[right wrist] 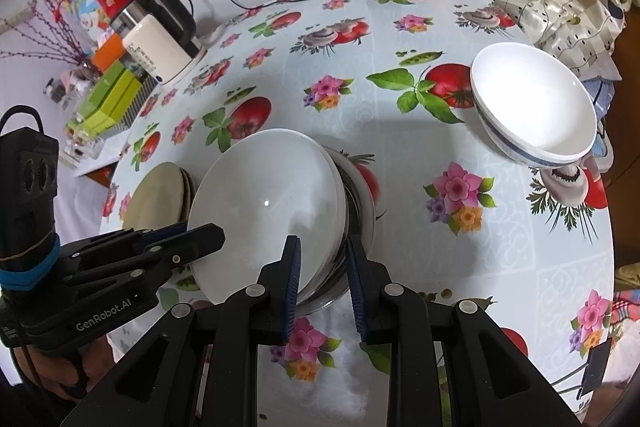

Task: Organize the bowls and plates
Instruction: 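Lower the white bowl into the steel bowl with the left gripper, then open the left gripper and release the white bowl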

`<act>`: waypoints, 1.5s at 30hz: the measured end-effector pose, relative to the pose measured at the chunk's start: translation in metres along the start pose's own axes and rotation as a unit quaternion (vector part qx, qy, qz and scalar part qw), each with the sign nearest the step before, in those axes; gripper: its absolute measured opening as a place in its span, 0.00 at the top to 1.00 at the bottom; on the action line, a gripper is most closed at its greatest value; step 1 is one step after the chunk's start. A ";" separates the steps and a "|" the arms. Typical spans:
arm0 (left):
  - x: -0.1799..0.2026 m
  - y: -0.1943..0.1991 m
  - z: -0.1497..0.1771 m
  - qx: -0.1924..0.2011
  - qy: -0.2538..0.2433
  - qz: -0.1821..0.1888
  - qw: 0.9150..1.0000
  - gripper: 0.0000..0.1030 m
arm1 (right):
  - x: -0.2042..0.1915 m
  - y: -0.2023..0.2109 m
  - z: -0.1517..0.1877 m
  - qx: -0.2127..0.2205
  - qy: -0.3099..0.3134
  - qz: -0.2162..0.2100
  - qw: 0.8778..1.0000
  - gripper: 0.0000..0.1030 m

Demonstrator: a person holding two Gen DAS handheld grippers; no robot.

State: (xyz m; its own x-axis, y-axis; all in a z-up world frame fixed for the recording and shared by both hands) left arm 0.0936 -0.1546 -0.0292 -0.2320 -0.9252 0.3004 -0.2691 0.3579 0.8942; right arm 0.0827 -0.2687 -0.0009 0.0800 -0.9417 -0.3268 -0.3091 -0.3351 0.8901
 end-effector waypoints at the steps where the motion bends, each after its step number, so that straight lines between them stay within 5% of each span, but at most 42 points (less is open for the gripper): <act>1: 0.000 0.000 0.000 0.000 0.000 0.000 1.000 0.82 | 0.000 0.000 0.000 -0.001 0.001 0.000 1.000 0.78; 20: 0.000 0.002 -0.001 0.005 -0.011 -0.008 1.000 0.82 | 0.000 -0.003 0.000 -0.005 0.007 0.010 1.000 0.77; 45: -0.002 0.021 -0.009 0.070 -0.019 -0.010 0.997 0.82 | 0.002 0.016 -0.009 0.040 0.016 0.006 0.999 0.77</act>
State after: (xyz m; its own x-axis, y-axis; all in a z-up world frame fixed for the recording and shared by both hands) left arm 0.0971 -0.1462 -0.0077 -0.2597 -0.9276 0.2684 -0.4015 0.3565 0.8436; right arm 0.0866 -0.2764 0.0151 0.1050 -0.9466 -0.3050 -0.3848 -0.3214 0.8652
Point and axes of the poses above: each gripper's, at about its wrist camera, not at the fingertips, and y roughly against the way its jaws point, x to its right, z to its underside, the point moved 5 cm from there along -y, roughly the way its jaws point, and after that the axes turned 4 degrees about -x, right-handed, at the moved point
